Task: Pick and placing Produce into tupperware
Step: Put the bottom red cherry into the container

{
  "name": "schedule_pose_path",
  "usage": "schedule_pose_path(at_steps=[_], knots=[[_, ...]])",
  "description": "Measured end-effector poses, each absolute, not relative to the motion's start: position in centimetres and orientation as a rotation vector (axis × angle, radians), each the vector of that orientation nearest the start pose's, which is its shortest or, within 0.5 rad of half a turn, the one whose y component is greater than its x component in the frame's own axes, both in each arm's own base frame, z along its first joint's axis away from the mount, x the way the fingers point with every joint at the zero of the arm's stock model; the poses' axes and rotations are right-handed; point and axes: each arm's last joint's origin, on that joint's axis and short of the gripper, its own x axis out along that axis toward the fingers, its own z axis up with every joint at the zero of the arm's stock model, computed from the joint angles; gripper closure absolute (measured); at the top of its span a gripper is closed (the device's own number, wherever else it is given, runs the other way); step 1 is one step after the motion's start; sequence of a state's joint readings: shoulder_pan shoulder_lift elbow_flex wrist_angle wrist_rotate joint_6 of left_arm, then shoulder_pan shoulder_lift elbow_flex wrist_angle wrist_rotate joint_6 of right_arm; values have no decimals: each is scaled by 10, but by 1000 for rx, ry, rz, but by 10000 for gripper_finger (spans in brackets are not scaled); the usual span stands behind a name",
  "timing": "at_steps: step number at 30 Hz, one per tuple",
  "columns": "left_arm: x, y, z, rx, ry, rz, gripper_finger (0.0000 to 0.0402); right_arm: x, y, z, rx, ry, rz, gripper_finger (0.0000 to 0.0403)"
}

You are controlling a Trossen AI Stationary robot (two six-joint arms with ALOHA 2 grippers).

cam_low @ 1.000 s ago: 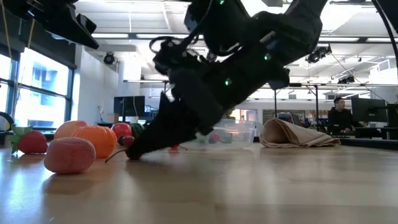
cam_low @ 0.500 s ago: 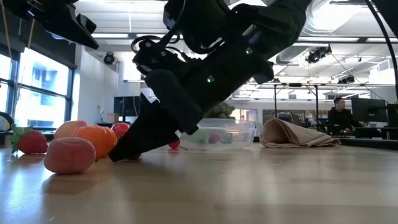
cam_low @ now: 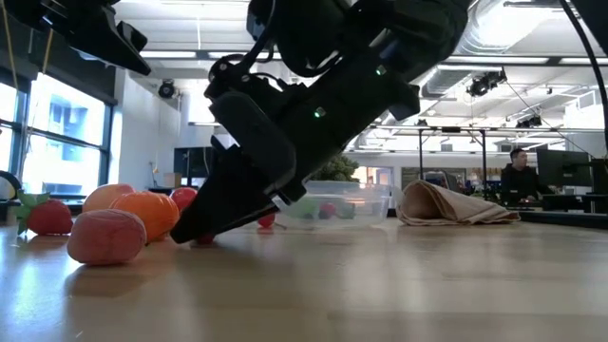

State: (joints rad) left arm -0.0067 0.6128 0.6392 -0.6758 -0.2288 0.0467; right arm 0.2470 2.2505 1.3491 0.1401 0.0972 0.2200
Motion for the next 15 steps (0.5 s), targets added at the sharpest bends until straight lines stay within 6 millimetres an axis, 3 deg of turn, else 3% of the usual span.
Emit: schedule_pose_path(at_steps=[15], knots=[[124, 6, 264, 122, 651, 199, 387, 437, 117, 85, 9, 787, 36, 220]])
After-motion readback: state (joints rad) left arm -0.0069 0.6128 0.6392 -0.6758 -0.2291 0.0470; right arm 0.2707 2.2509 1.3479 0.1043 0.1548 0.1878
